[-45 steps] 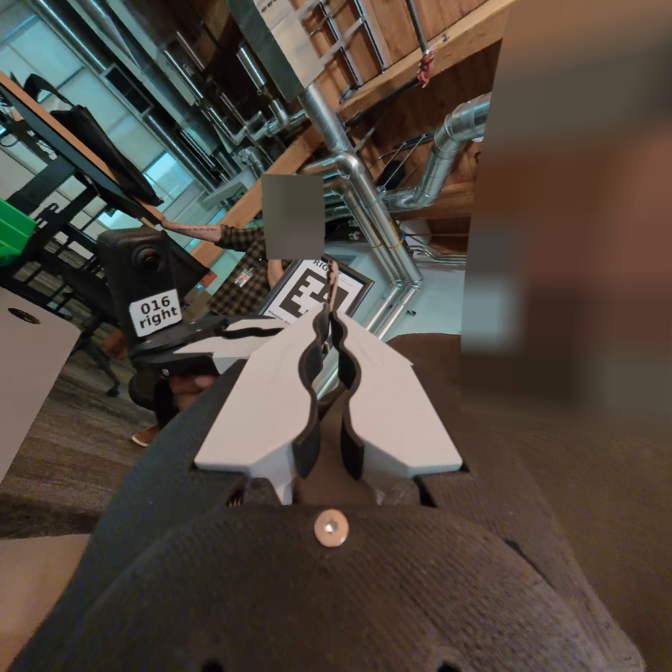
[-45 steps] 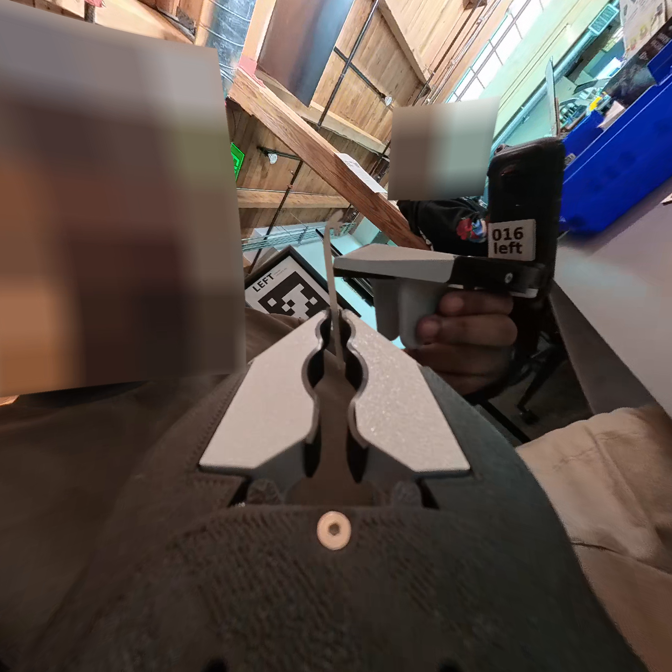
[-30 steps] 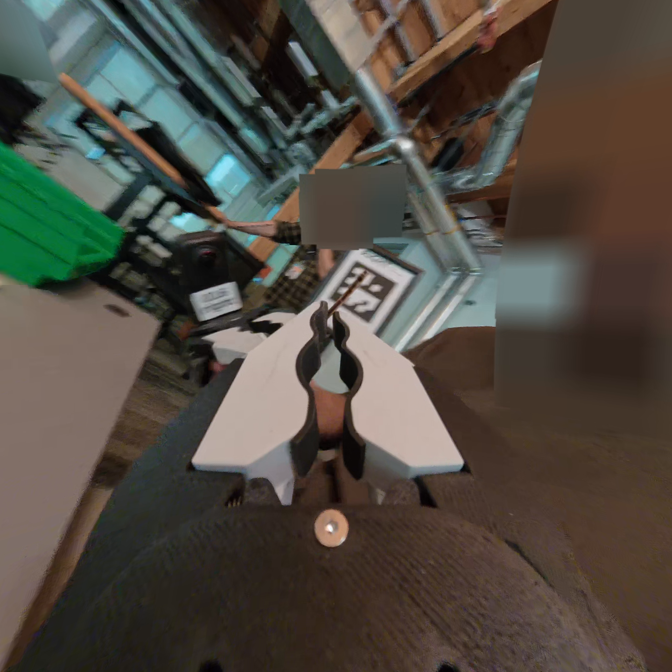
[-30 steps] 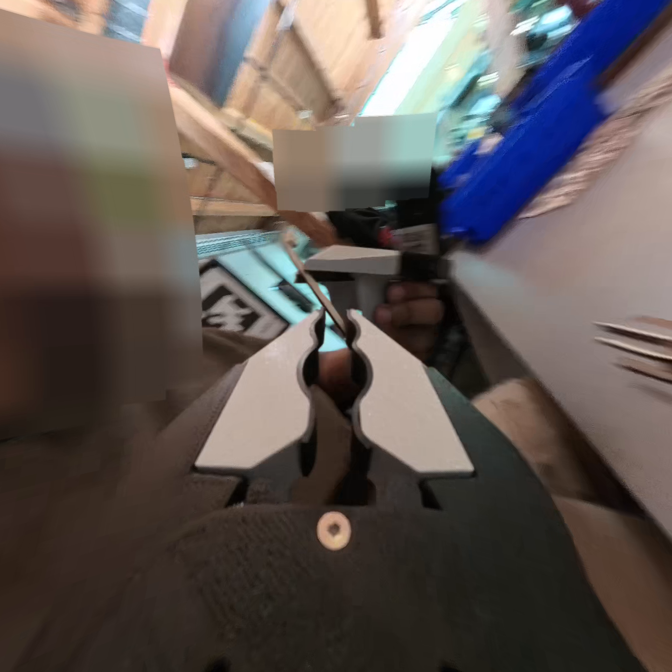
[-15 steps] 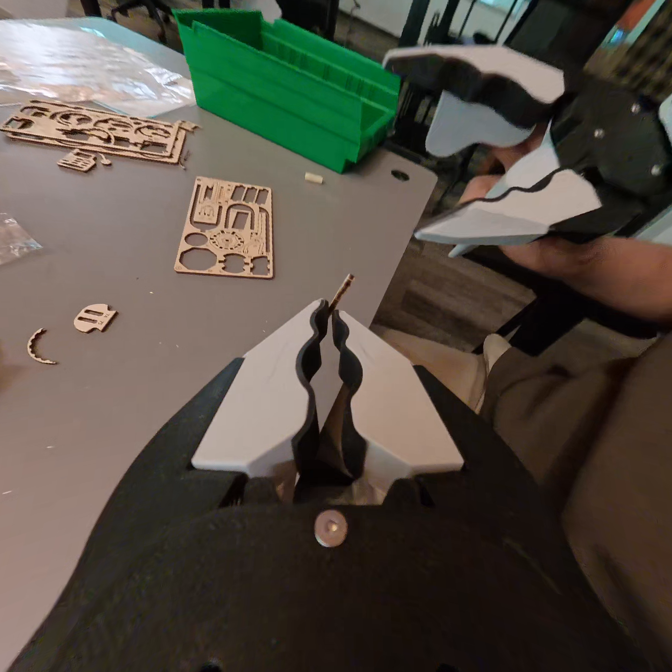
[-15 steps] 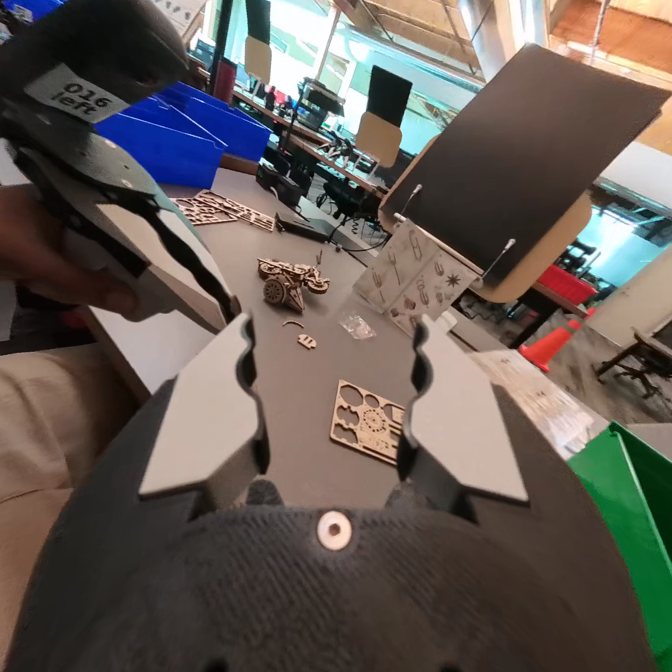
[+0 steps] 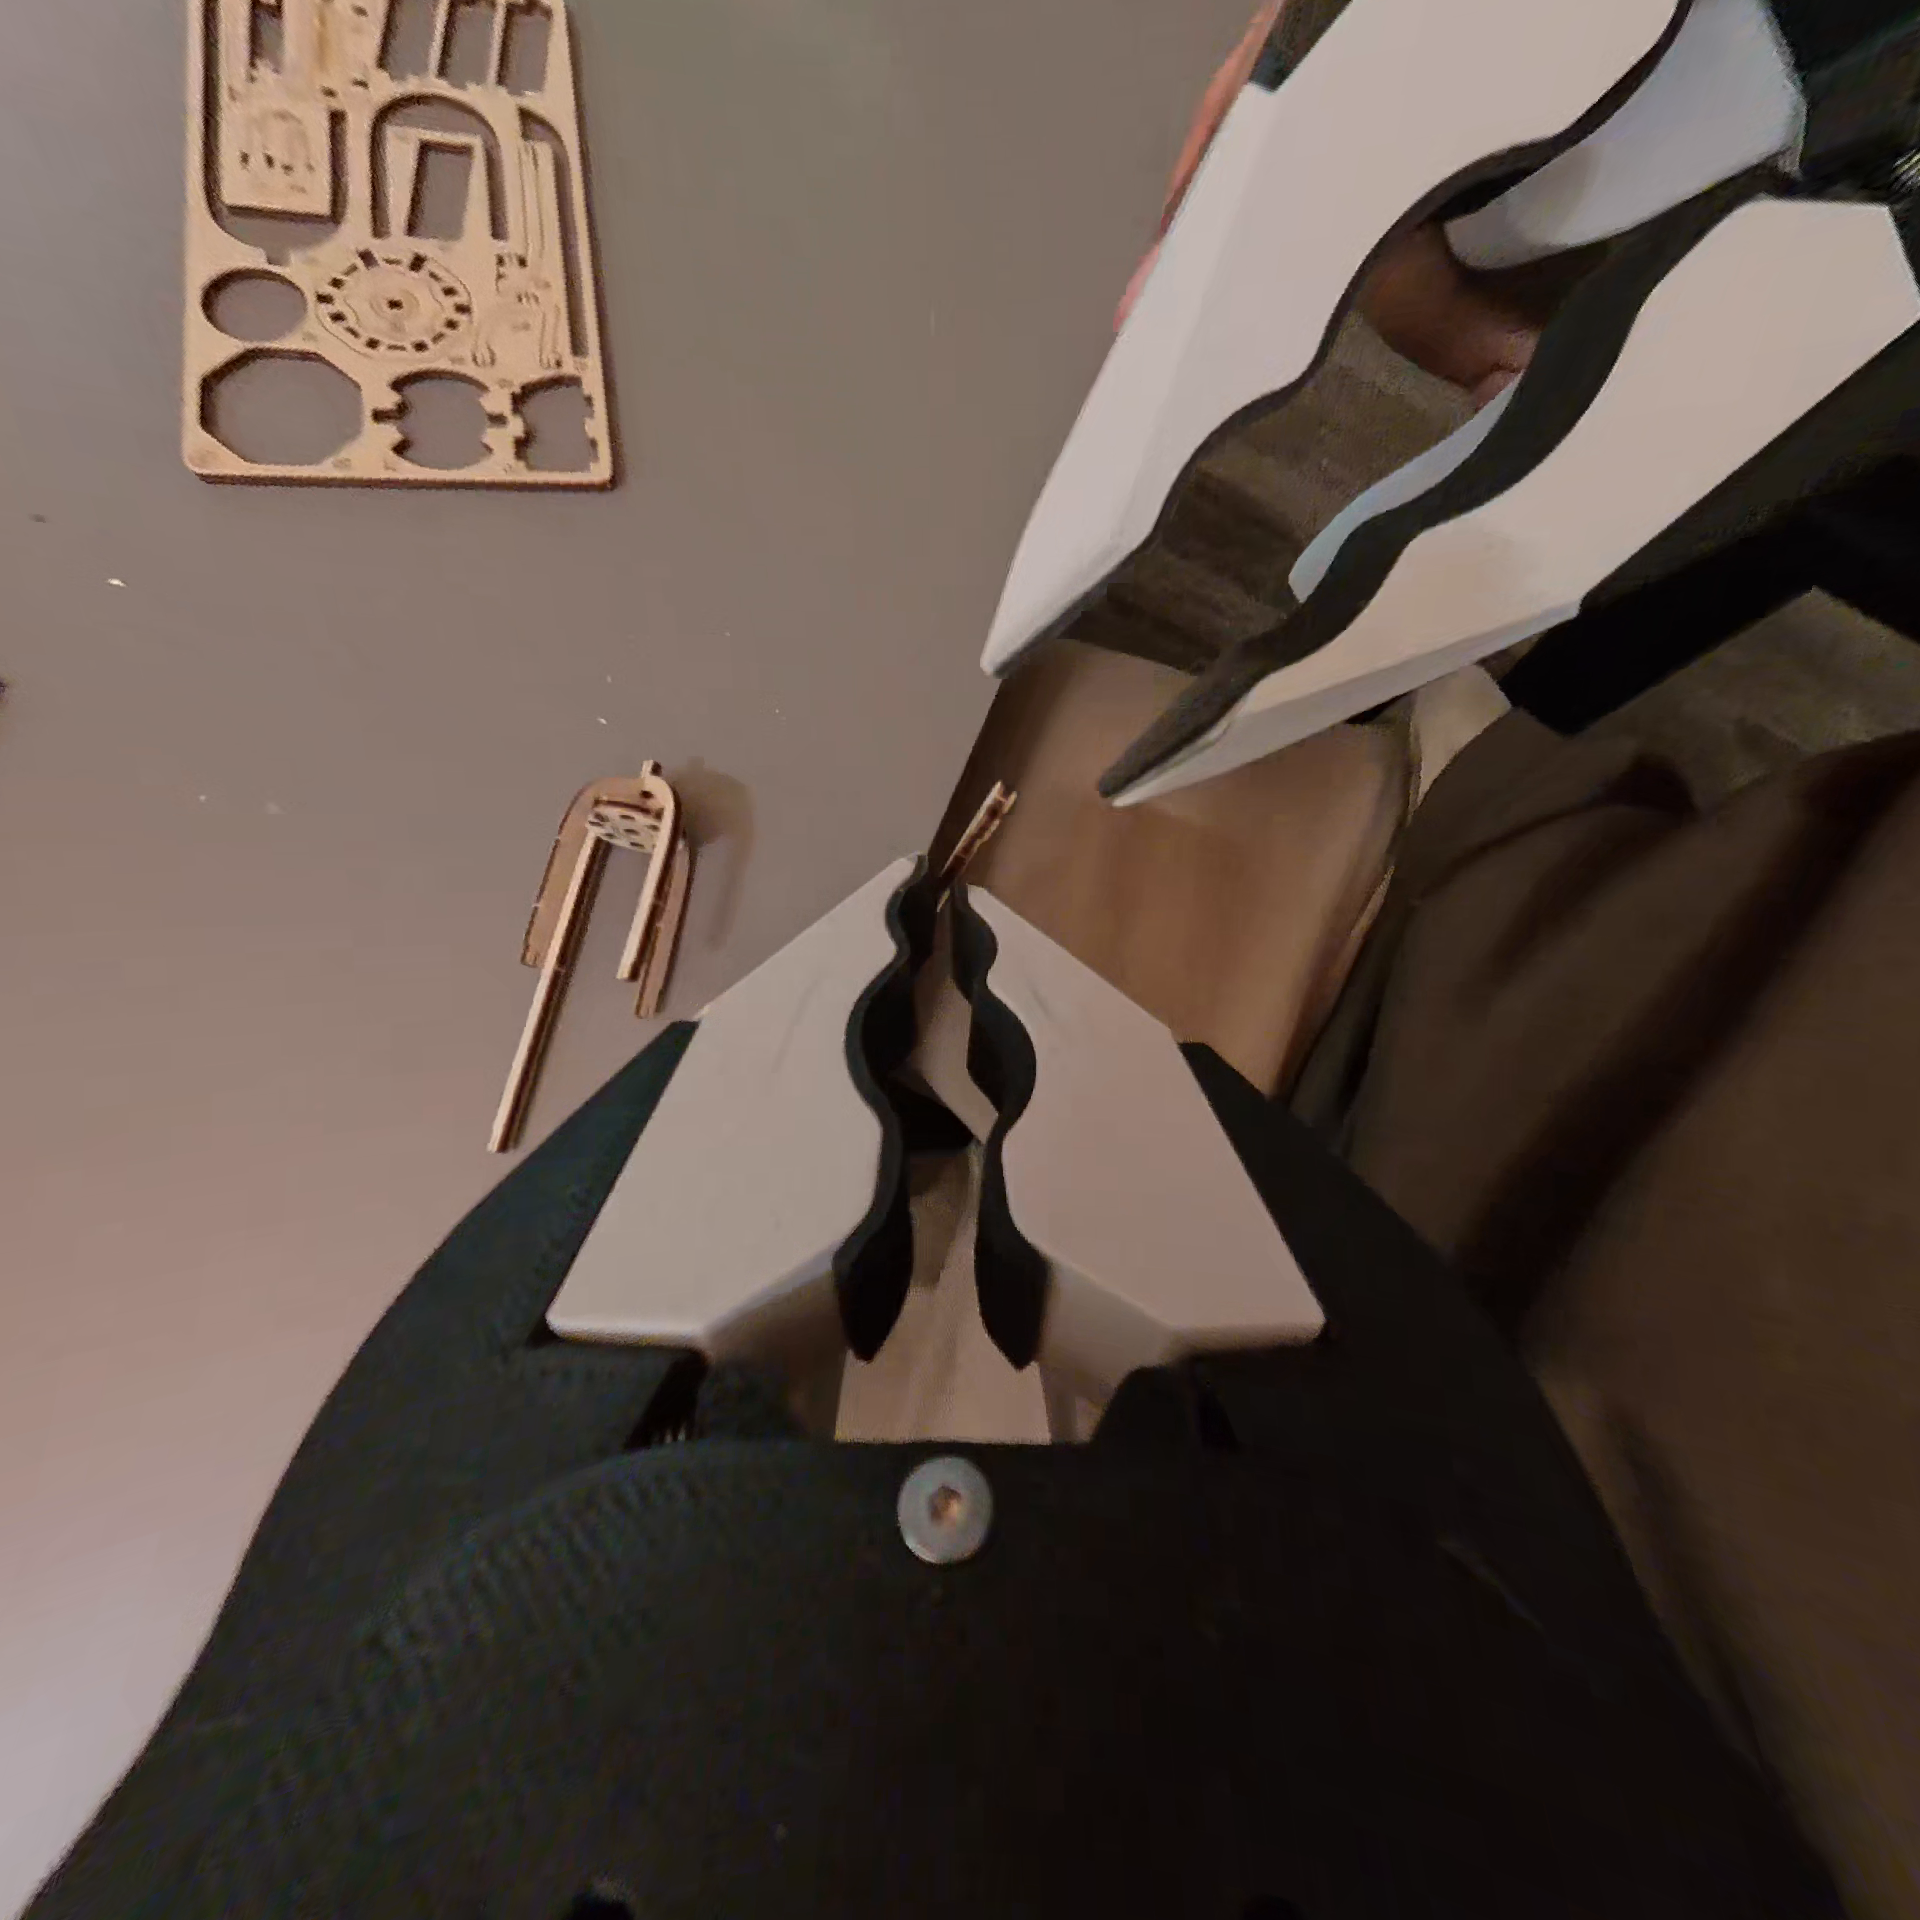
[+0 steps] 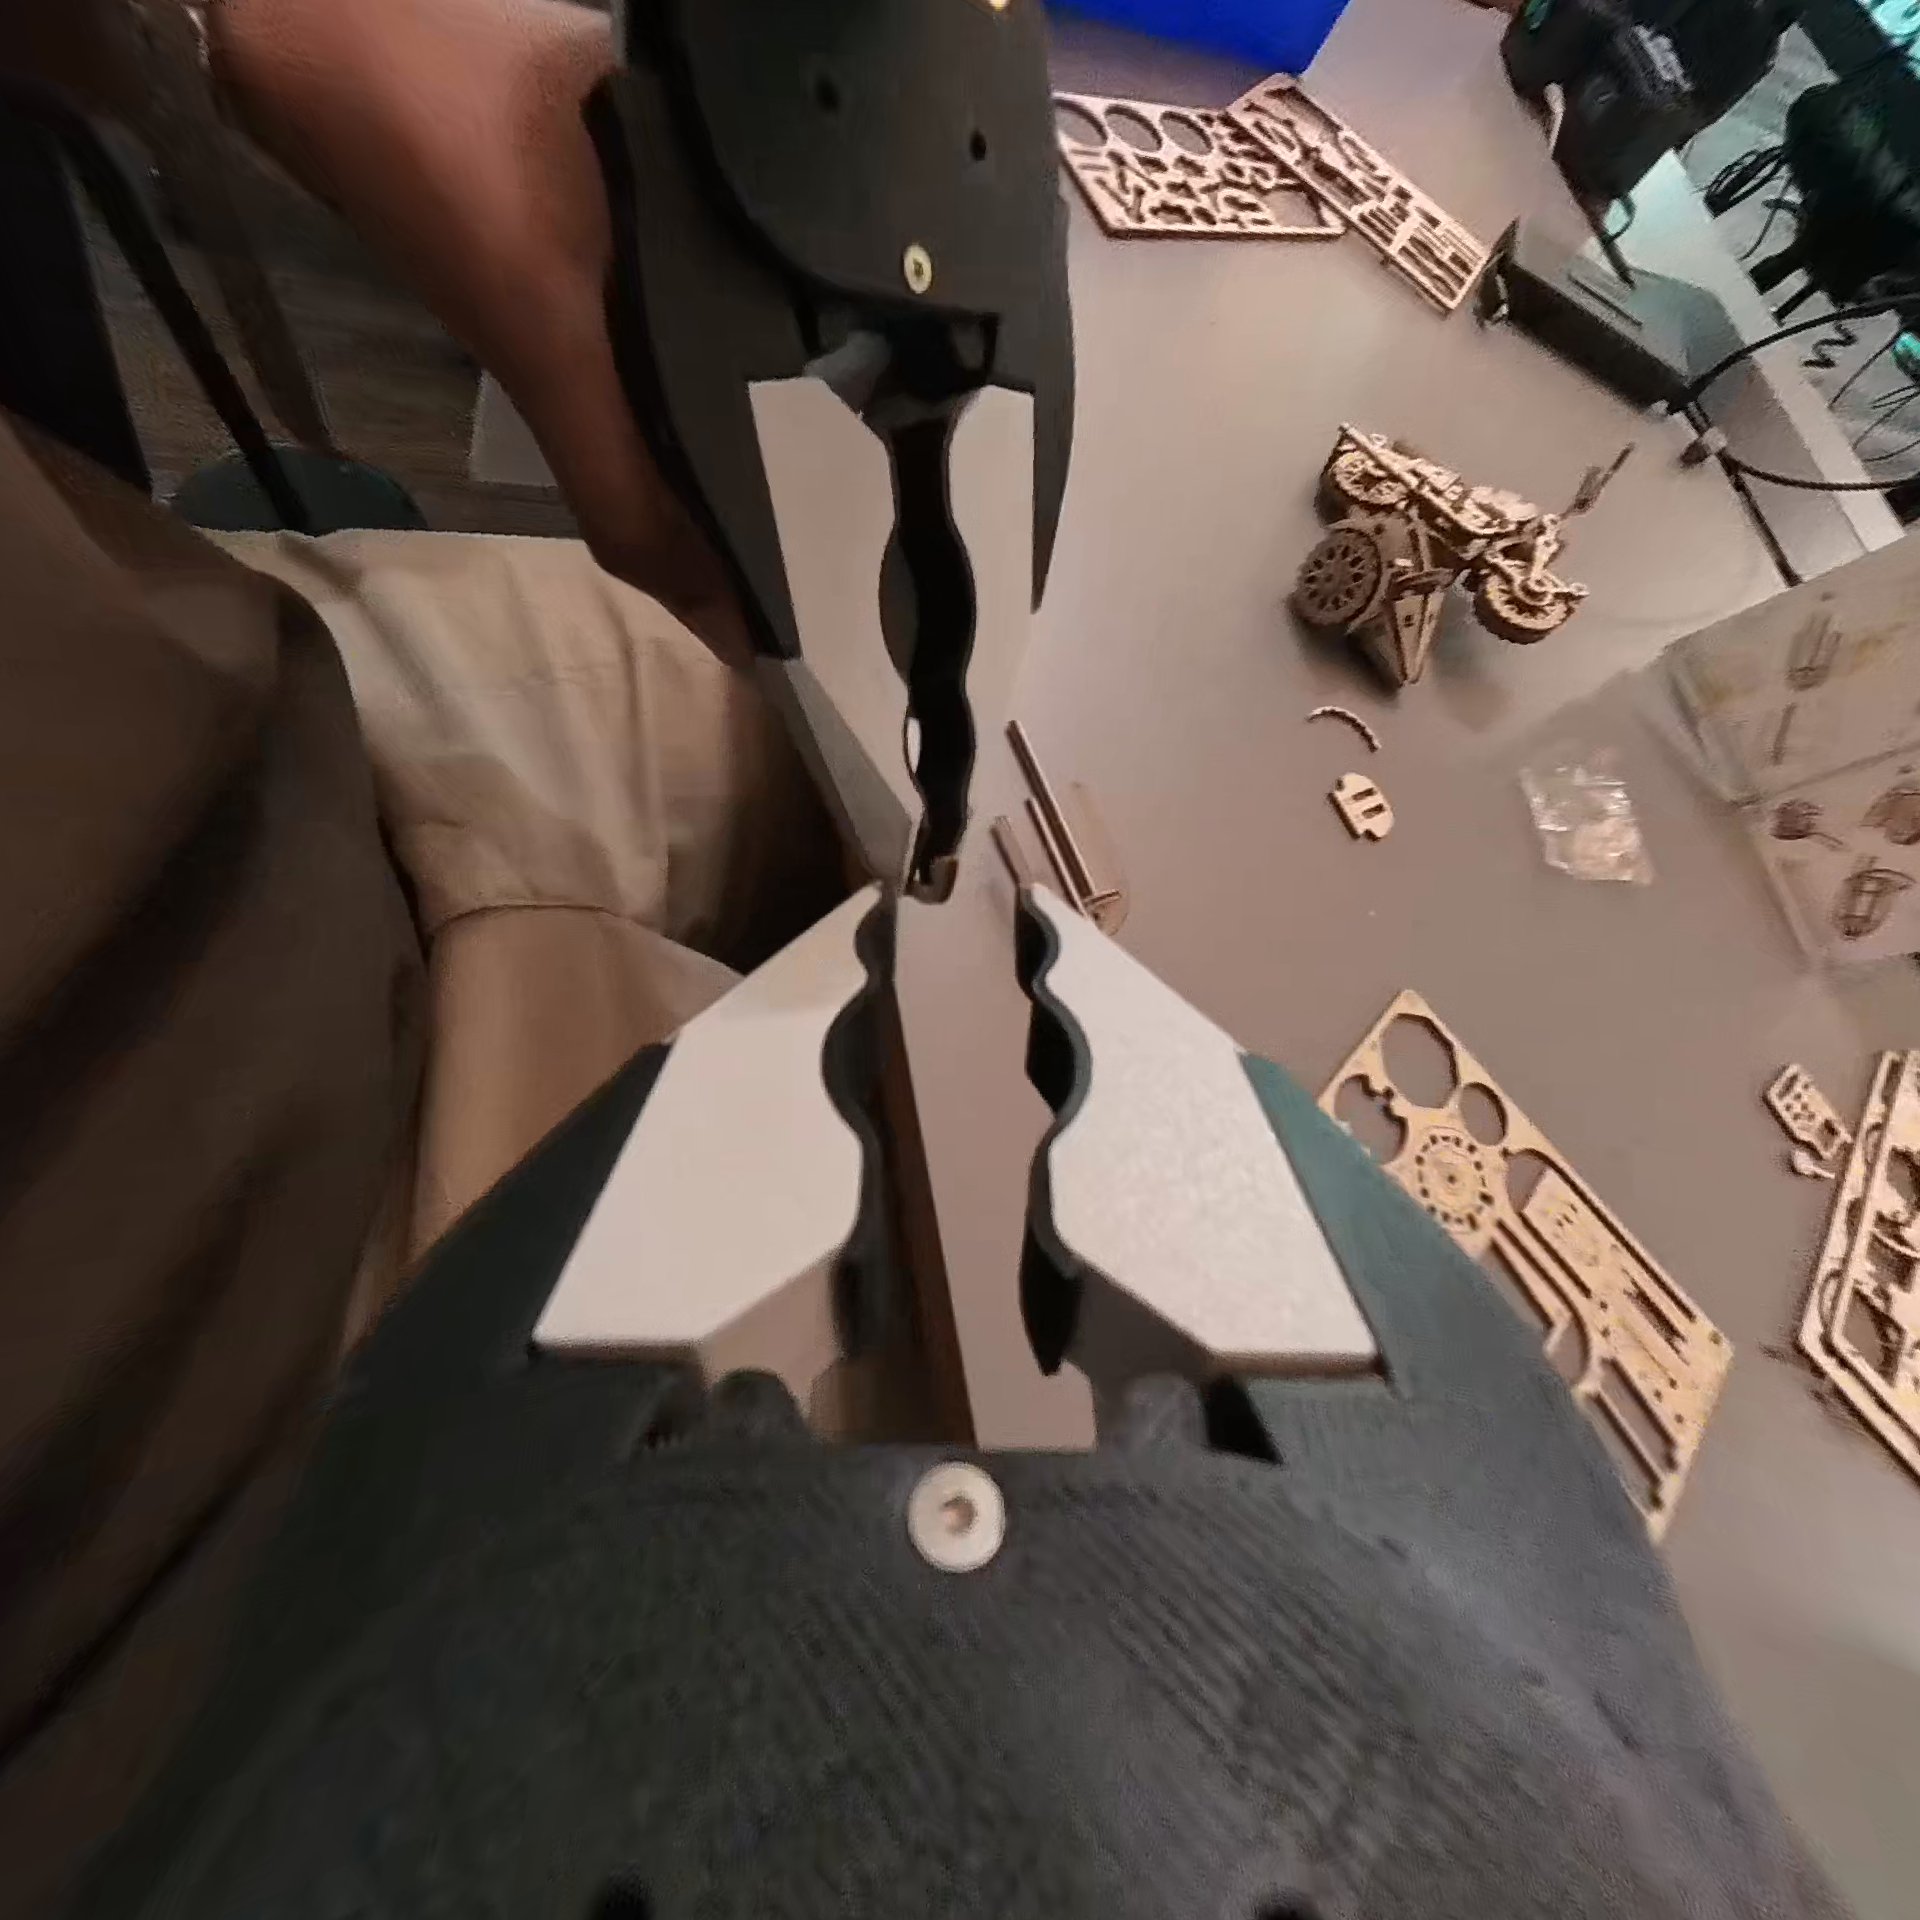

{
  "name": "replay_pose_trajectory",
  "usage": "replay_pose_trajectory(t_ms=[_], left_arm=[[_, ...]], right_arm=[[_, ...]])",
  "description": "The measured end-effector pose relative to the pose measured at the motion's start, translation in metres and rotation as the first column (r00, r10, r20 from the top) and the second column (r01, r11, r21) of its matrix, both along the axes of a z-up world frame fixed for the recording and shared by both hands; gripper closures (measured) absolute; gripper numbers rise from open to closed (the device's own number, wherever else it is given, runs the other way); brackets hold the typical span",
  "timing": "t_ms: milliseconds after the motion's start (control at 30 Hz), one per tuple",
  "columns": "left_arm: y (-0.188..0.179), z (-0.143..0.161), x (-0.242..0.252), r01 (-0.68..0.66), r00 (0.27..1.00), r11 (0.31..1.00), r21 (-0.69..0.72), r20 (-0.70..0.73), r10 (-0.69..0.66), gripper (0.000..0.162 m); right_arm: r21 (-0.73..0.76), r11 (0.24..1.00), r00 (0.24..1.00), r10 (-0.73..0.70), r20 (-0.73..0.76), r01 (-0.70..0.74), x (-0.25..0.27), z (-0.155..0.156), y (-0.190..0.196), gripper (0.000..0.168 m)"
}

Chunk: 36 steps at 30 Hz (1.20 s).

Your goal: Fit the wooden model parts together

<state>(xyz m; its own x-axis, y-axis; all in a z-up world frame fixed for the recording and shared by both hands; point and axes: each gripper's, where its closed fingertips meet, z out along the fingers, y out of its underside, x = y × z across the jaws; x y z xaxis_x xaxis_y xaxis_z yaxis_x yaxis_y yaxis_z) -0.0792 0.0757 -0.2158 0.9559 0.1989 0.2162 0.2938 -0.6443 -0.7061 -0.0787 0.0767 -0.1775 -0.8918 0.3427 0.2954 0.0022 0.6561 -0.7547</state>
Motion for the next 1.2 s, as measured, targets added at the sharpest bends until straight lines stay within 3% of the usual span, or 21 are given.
replay_pose_trajectory(t_ms=[33,467,1200], left_arm=[[0.0,-0.002,0.001,0.006,1.0,1.0,-0.009,0.0,-0.006,0.16],[0.002,-0.007,0.008,0.043,0.998,0.999,-0.018,0.036,-0.043,0.16],[0.003,-0.017,0.02,0.11,0.993,0.992,-0.063,0.044,-0.107,0.16]], right_arm=[[0.005,1.0,1.0,0.003,0.004,-0.003,0.0,-0.002,-0.001,0.149],[-0.02,0.999,0.993,0.033,0.117,-0.031,0.005,-0.017,-0.004,0.166],[-0.057,0.996,0.971,0.084,0.222,-0.073,0.018,-0.026,-0.005,0.167]])
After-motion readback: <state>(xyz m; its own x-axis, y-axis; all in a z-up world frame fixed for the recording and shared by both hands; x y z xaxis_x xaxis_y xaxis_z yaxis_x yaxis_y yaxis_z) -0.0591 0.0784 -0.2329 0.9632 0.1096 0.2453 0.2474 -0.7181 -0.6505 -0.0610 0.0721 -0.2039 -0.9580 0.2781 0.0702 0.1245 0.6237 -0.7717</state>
